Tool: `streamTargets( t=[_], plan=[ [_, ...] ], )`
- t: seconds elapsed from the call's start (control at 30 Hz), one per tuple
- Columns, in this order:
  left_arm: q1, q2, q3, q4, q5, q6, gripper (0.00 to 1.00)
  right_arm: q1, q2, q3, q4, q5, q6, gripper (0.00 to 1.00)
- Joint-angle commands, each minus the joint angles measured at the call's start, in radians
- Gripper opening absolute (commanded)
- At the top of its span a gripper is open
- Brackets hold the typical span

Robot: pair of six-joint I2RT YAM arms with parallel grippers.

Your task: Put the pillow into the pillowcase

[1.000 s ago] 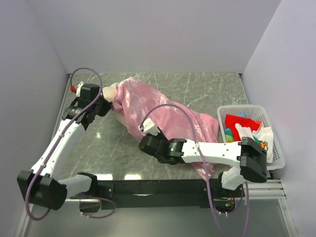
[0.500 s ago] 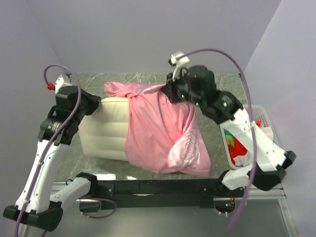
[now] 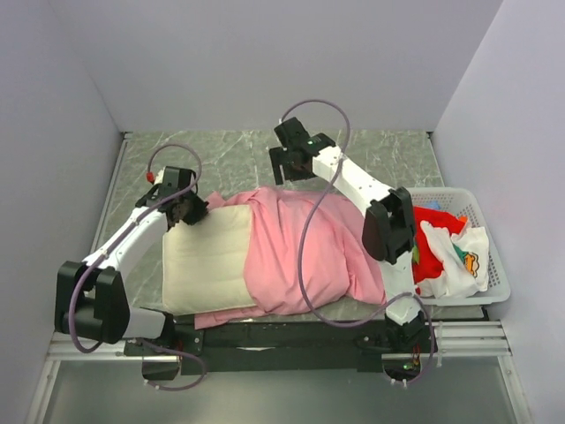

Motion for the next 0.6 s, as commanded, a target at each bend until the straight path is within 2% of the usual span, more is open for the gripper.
streamTargets(
  t=[0.0,0.07,0.1,0.13,0.2,0.27,0.4,0.57],
  plan=[
    [0.025,-0.008,0.037,0.142,0.073,0.013,0.3,0.089,-0.238,0.075,0.037,0.189,0.119,0.83],
    [0.041,-0.025,0.056,0.138,0.053,0.03,0.51,0.141,-0.306,-0.022,0.093,0.195,0.142,0.82],
    [0.047,-0.034,0.062,0.116,0.043,0.041,0.75,0.21,-0.323,-0.052,0.107,0.214,0.148,0.82],
    [0.056,-0.049,0.083,0.098,0.026,0.045,0.81,0.236,-0.339,-0.104,0.114,0.205,0.17,0.81],
    [0.058,-0.071,0.105,0.011,-0.061,0.052,0.91,0.291,-0.38,-0.176,0.178,0.147,0.194,0.7],
    [0.059,-0.106,0.12,-0.067,-0.181,0.036,0.98,0.356,-0.395,-0.267,0.235,0.112,0.233,0.52],
    [0.064,-0.219,-0.023,-0.152,-0.319,-0.051,1.0,0.419,-0.307,-0.281,0.239,0.087,0.245,0.47],
    [0.101,-0.348,-0.185,-0.126,-0.292,-0.089,1.0,0.416,-0.186,-0.241,0.206,0.115,0.251,0.45]
  ],
)
